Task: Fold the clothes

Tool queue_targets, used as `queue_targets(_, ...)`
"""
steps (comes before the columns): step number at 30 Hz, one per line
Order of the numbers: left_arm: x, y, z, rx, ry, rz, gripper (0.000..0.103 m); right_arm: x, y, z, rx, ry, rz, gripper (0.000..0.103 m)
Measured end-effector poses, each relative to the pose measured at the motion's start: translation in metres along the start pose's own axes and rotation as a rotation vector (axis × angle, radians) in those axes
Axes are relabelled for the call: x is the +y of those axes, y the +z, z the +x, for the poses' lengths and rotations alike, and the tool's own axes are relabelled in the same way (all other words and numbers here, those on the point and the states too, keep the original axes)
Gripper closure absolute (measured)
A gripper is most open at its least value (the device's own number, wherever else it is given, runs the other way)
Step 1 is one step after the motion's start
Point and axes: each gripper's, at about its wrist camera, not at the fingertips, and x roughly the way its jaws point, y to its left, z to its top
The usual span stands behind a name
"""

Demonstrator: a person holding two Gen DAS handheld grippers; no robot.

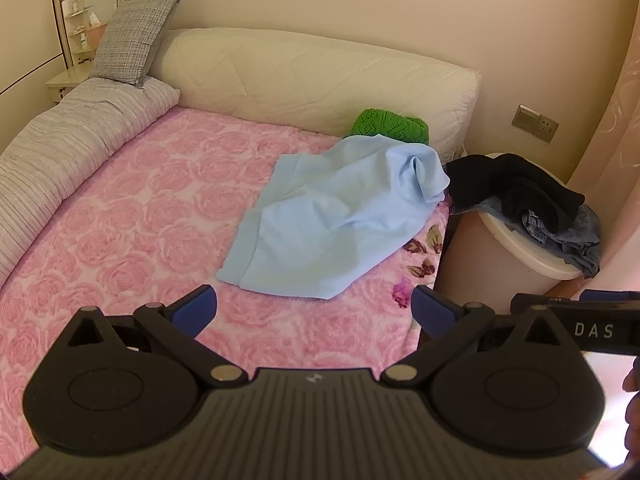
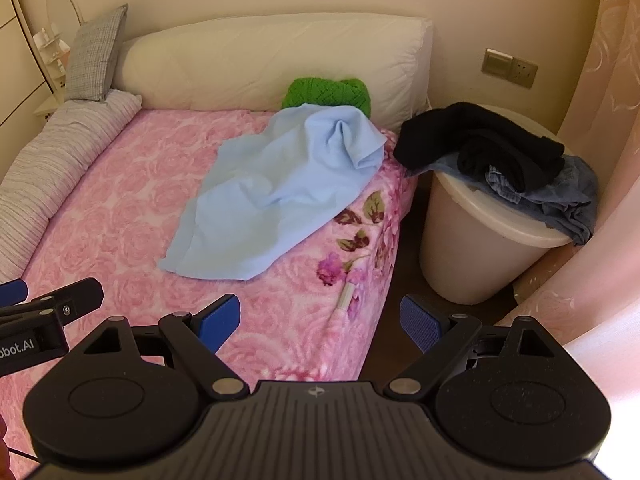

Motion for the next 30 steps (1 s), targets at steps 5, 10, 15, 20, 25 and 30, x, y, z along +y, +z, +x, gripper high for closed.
queue_targets(5,0.005,0.003,0.003,0.005,-0.011,-0.002,0.001,0.002,0.003,-0.001,-0.001,-0.012,0.001,0.013)
queue_targets(10,0.004,0.005,0.008,0.020,-0.022,-0.006,0.001,0.001,0.006,0.001,0.005,-0.027,0.001,0.013)
queue_targets(15,0.003,0.006,0.012,0.031,-0.030,-0.005,0.001,-0.001,0.007,0.002,0.012,-0.038,0.007,0.013)
queue_targets(20,0.001,0.006,0.015,0.035,-0.040,-0.003,0.001,-0.002,0.007,0.003,0.012,-0.047,0.011,0.013)
queue_targets(25,0.004,0.008,0.016,0.038,-0.045,-0.007,0.001,0.001,0.008,0.002,0.012,-0.051,0.007,0.013)
queue_targets(30,0.006,0.008,0.017,0.042,-0.042,-0.019,0.001,0.003,0.011,0.003,0.012,-0.049,-0.006,0.013)
